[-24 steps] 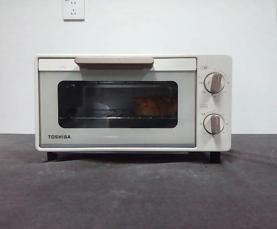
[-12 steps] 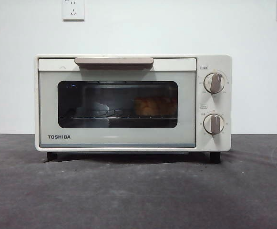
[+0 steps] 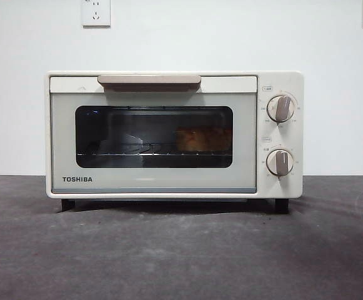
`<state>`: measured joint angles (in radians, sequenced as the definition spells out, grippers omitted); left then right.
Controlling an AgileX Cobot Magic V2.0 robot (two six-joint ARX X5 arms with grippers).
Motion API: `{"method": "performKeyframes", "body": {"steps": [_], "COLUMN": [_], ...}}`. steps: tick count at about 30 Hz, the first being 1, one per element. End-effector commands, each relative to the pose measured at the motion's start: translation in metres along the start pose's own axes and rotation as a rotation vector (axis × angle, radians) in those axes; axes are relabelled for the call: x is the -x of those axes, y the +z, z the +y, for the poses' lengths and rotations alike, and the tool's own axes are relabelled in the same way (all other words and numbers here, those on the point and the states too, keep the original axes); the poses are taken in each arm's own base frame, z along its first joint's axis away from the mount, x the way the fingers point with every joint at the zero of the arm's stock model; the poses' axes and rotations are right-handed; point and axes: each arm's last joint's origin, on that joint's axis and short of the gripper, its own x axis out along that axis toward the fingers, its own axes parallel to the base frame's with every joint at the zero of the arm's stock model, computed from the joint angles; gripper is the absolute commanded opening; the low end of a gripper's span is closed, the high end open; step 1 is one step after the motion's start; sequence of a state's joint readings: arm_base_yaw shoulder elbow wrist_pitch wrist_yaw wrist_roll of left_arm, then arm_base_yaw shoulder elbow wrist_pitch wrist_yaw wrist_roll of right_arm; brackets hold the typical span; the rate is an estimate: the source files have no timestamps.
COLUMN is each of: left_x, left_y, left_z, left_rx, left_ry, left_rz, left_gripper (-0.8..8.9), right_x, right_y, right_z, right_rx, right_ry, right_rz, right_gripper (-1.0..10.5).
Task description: The left arm flap open the oven, the right arm pick bread and place it into oven, the left arm flap close the oven
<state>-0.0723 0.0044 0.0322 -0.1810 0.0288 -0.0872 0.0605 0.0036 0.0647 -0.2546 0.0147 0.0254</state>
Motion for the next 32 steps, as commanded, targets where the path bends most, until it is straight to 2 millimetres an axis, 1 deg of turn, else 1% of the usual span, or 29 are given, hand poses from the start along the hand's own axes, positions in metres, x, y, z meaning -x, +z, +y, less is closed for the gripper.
{"method": "performKeyframes", "body": {"steps": [1,3,7,32], "left_x": [-0.0019,-0.0019,-0.0019,-0.0019], "left_y": [-0.0070,-0.0070,-0.0070,-0.0070], "left_z": [0.0008,0.0008,0.0008,0.0008], "left_rx": [-0.015,-0.015,-0.015,-0.015], "left_ry": [0.005,0.005,0.005,0.005], "left_rz": [0.025,0.024,0.025,0.025], "left_gripper": [0.20,0.20,0.20,0.21], "right_x": [-0.0037,-0.0050,-0.0052,-0.0061], "right_y": [-0.0057,-0.0096,-0.0094,-0.0081], "right_z": [-0.0027,-0.0038,-0.0042,-0.0042], "right_rx": [0.009,0.009,0.042,0.041], "right_ry": [-0.024,-0.042,-0.050,-0.050], "right_rz": [-0.014,-0.004,-0.007,-0.043], "right_gripper": [0.1,0.1,0.1,0.1]}}
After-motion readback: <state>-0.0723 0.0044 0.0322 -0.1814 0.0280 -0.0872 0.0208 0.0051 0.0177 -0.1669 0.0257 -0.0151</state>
